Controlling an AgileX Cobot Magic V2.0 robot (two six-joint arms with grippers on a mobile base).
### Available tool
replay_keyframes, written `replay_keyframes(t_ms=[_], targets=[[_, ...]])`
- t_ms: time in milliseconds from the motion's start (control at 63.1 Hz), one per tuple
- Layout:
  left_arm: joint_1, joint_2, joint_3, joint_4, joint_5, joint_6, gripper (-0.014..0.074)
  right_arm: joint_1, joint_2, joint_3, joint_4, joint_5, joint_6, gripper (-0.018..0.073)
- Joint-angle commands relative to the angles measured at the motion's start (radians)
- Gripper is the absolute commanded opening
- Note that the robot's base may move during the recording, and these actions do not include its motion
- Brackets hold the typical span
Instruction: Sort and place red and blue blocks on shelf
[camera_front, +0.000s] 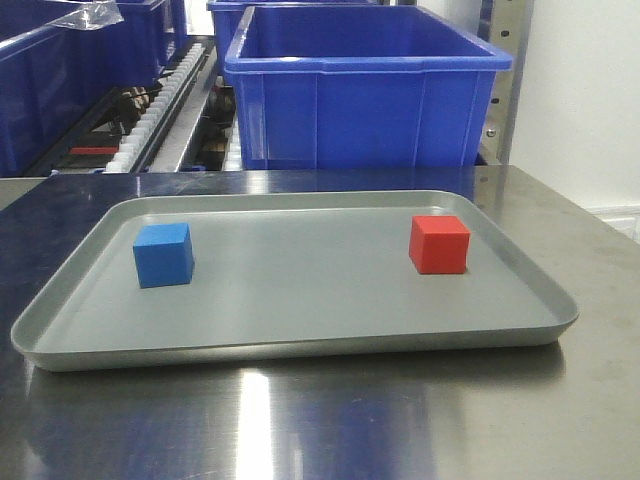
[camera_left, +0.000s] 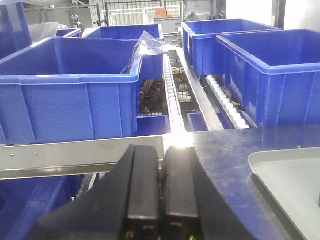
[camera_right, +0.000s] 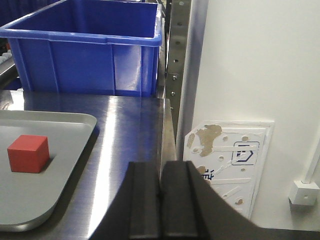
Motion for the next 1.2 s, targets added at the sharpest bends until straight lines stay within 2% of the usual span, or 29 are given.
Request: replay_keyframes(t_ms=[0,602,792,1188], targets=[[0.001,-0.018,0.038,0.001,-0.081,-0.004,0.0083,-0.004,-0.010,-0.001,-0.002,-0.078,0.000,0.0057],[0.001,-0.018,0.038,0.001,-0.081,-0.004,0.0083,-0.004,-0.010,-0.001,-0.002,-0.078,0.000,0.0057],[0.001,-0.018,0.038,-0.002,-0.153,-0.004,0.0083,-0.004,-0.010,-0.001,-0.002,-0.107,0.000,0.0057],[0.001,-0.018,0.038,-0.002,-0.170,-0.004,0.0083,-0.004,-0.010,-0.001,-0.002,-0.110,0.000,0.0057]])
